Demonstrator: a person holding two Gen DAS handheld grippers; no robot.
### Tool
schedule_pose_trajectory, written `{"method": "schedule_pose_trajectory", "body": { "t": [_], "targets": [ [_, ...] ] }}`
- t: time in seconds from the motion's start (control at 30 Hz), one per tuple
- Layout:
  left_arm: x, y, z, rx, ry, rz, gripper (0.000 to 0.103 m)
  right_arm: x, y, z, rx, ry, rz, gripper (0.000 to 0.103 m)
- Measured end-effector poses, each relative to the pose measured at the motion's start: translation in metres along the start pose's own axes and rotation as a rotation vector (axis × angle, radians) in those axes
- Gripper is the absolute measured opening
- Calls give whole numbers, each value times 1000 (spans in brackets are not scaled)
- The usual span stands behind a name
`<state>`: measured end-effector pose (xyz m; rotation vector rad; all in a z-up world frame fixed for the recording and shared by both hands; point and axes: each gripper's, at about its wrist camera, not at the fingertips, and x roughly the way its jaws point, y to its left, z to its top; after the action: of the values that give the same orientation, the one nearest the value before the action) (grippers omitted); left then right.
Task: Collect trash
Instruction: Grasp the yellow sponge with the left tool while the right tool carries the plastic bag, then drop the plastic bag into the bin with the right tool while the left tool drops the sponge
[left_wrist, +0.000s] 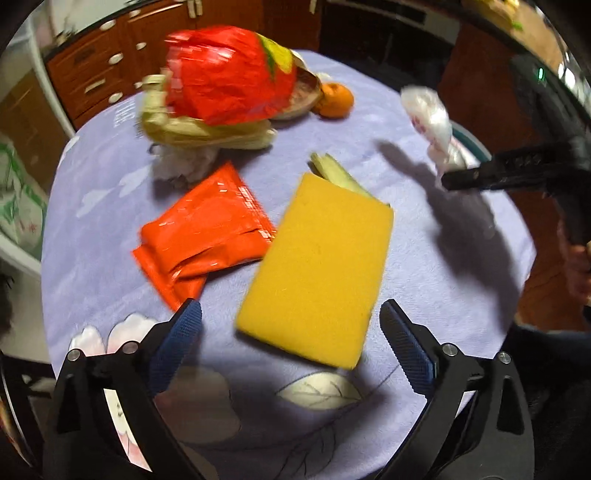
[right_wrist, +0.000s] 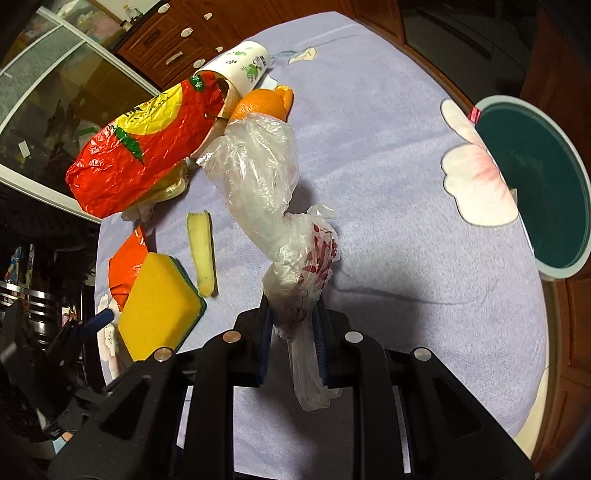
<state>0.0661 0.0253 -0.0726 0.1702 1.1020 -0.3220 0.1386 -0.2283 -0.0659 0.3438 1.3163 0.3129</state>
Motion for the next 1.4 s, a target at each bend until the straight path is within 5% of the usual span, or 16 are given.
{"method": "schedule_pose_trajectory", "body": {
  "t": [0.1,0.17,0.63,1.1,1.4],
  "targets": [
    [12,-19,1,74,12,2,96,-5,-2,-3,8,-7,6,19],
    [14,-31,0,111,10,20,70,-8,-6,-3,12,-18,6,19],
    [-37,-46,45,-33,-98,-53,68,-33,-47,2,81,-82,79,19],
    [6,-145,149,55,-101,-179,68,-102,-186,29,317,-261,-4,20],
    [45,-204,196,124,-55,-225,68,-94,-246,54,393,-231,-48,31]
  ]
}}
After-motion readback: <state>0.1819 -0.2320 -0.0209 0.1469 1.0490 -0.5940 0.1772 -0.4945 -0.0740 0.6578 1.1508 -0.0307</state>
